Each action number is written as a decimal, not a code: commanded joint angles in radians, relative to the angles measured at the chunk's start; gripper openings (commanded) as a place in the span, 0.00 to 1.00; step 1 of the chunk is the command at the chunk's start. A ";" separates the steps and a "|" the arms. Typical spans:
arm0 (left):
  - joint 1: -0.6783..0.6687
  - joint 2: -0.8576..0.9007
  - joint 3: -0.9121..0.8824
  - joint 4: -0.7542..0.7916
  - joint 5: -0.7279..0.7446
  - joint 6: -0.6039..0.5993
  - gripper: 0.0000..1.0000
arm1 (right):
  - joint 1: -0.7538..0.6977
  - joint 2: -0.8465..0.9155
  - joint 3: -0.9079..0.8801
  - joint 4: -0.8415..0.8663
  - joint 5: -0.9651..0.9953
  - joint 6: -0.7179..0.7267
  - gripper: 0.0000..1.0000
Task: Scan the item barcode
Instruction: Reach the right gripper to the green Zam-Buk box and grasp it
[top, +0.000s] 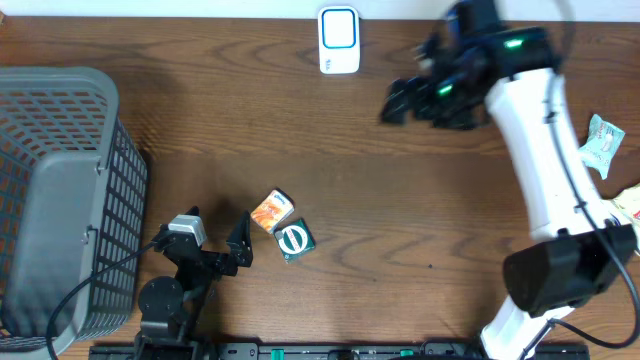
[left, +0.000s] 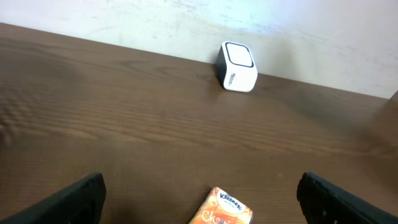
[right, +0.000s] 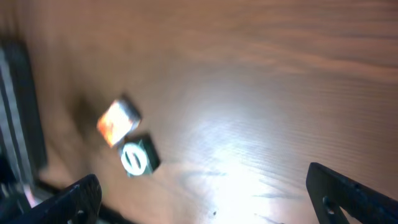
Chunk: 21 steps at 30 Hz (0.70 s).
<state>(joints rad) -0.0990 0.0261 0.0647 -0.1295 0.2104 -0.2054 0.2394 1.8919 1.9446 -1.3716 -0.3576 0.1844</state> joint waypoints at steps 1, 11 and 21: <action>0.002 -0.002 -0.016 -0.026 0.006 0.017 0.98 | 0.151 0.014 -0.103 0.040 -0.008 -0.096 0.99; 0.002 -0.002 -0.016 -0.026 0.006 0.017 0.98 | 0.393 0.014 -0.439 0.313 -0.040 0.063 0.99; 0.002 -0.002 -0.016 -0.026 0.006 0.017 0.98 | 0.599 0.014 -0.596 0.507 0.060 0.197 0.99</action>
<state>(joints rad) -0.0990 0.0261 0.0647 -0.1295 0.2108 -0.2050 0.7834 1.9083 1.3972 -0.9184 -0.3382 0.2810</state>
